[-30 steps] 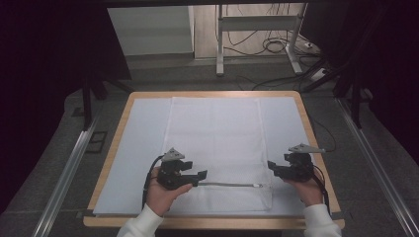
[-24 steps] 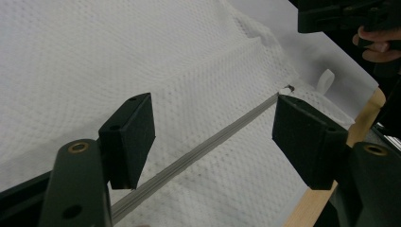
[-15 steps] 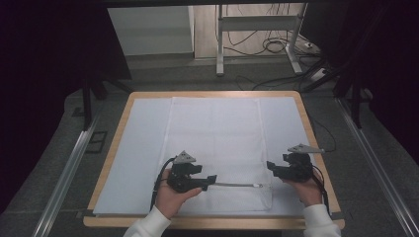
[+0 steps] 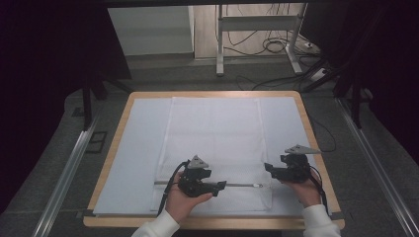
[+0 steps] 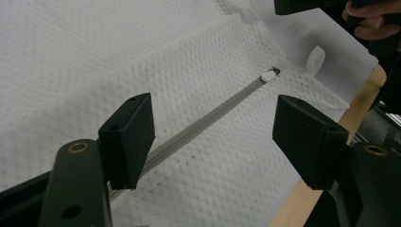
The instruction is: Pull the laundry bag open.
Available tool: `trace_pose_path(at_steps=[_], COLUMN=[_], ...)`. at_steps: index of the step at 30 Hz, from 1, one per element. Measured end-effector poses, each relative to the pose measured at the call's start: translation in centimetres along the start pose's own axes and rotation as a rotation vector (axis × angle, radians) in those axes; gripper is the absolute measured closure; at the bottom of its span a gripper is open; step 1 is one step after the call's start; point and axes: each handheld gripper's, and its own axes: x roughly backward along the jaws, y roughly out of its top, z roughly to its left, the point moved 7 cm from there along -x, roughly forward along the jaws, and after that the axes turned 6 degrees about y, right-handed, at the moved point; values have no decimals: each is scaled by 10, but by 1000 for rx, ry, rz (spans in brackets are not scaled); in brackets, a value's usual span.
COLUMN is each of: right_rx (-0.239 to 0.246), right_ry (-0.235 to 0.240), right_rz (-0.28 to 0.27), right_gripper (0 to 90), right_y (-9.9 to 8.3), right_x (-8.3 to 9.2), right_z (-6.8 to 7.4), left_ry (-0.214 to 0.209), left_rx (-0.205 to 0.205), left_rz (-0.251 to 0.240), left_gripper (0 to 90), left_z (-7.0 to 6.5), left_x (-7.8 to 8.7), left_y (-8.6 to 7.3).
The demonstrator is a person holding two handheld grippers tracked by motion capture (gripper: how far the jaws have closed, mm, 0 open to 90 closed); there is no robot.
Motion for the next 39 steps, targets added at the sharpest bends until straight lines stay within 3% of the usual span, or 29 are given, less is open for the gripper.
trace_pose_path(at_steps=[20,34,39], right_rx=[-19,-26,-26], right_ry=[-24,-31,-32], right_rz=[4,6,4], right_gripper=[260,260,260], right_y=[-3,-4,-3], right_x=[1,1,1], right_z=[-8,-10,-10], left_ry=[-18,-29,-51], left_rx=[-49,-37,-35], left_rz=[55,66,67], left_gripper=[310,327,338], left_z=[-24,-31,-41], left_x=[-24,-34,-39], left_y=[7,11,16])
